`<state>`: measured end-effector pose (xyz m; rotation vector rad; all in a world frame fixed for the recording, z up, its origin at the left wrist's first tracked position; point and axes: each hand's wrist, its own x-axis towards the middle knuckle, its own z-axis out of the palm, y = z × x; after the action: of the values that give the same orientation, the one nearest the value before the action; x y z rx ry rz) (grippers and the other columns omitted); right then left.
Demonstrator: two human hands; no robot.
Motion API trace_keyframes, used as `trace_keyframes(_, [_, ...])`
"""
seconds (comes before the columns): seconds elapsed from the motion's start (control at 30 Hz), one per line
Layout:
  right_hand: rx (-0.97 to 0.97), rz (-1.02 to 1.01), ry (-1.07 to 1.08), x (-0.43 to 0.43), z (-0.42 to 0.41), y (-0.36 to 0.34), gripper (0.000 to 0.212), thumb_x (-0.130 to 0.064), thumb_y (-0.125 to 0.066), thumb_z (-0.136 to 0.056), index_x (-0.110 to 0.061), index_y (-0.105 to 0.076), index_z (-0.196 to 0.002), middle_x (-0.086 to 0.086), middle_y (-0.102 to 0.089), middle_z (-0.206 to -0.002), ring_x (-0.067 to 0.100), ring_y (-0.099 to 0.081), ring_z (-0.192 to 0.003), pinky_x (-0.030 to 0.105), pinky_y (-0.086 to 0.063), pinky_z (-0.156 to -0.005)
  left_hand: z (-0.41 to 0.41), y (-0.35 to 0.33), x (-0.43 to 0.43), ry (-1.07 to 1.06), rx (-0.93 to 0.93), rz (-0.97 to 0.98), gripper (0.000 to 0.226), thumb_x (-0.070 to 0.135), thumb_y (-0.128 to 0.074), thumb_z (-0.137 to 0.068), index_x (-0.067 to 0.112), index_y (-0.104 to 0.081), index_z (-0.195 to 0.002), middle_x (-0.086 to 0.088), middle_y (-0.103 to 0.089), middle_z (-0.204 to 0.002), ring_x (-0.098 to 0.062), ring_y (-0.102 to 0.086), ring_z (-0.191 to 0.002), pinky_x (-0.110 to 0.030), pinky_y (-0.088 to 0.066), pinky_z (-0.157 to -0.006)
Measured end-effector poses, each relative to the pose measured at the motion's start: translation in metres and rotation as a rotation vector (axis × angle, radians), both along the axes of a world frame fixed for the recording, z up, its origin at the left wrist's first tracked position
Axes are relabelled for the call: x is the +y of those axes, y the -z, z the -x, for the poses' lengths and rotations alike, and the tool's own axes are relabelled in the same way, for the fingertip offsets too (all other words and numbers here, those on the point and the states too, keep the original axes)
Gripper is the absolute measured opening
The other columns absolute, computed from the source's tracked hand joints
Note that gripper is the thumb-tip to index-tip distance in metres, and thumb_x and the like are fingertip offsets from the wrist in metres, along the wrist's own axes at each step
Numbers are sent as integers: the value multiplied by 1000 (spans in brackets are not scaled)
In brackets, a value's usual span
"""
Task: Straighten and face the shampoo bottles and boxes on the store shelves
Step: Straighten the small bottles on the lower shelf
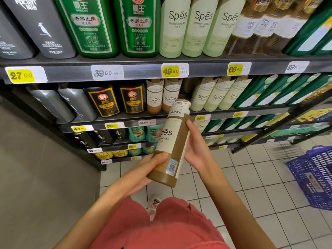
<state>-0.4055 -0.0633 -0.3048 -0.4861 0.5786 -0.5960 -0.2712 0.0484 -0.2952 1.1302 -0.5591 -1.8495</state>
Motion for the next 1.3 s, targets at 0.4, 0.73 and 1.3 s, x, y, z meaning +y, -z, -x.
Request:
trace_keyframes(0.4, [328, 27, -25, -4, -3, -11, 53, -42, -67, -74, -9, -62, -114, 10, -68, -108, 20, -66, -99, 37, -51, -90, 10, 13, -1, -38, -520, 61, 53, 35, -76, -65, 27, -54, -113, 10, -69, -107, -1, -66, -89, -12, -50, -70])
trace_keyframes(0.73, [-183, -94, -30, 10, -5, -14, 66, -37, -87, -58, -4, -66, -111, 11, -67, -105, 23, -62, -103, 35, -44, -99, 5, -6, 7, 111, 662, 26, 80, 44, -75, -69, -10, -52, -123, -32, -61, -109, -39, -63, -97, -46, -50, -89])
trace_keyframes(1.3, [493, 66, 86, 13, -17, -12, 62, -33, -67, -83, -2, -43, -132, 16, -67, -114, 22, -68, -95, 29, -58, -74, 20, 0, -10, -117, -459, 7, 56, 45, -65, -72, 24, -51, -122, 5, -67, -111, -8, -65, -94, -17, -50, -71])
